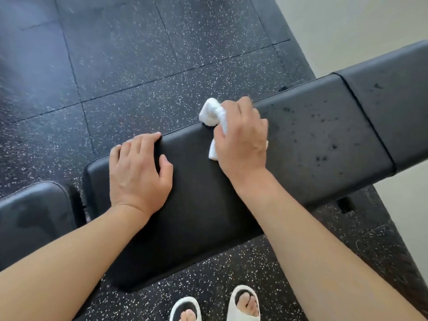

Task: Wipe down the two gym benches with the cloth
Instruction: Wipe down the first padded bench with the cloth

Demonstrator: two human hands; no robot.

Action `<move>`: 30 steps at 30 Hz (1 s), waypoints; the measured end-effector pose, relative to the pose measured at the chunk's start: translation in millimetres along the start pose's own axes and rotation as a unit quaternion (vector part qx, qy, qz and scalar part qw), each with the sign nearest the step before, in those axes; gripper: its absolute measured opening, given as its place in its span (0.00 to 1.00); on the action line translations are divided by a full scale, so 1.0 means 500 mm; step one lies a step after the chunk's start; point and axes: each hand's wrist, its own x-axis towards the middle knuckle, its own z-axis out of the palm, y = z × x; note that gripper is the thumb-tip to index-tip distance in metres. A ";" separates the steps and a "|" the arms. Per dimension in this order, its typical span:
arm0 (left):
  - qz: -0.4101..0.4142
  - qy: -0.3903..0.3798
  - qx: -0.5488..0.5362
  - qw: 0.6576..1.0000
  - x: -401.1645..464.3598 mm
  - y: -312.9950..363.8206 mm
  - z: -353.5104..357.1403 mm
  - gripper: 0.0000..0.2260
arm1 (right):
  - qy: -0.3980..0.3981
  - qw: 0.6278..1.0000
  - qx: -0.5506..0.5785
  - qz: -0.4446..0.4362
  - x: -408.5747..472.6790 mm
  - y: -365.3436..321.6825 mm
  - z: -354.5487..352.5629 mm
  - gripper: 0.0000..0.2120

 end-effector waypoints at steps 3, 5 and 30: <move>-0.002 0.002 0.006 1.000 0.003 -0.003 0.004 0.16 | -0.040 0.989 0.044 -0.136 -0.063 -0.089 0.027 0.15; -0.008 0.003 0.010 1.000 0.004 -0.006 0.009 0.13 | -0.054 0.978 0.067 -0.191 -0.067 -0.091 0.033 0.17; -0.009 -0.022 0.014 1.000 0.007 0.001 0.002 0.23 | -0.015 0.995 0.012 -0.097 0.102 0.085 0.018 0.07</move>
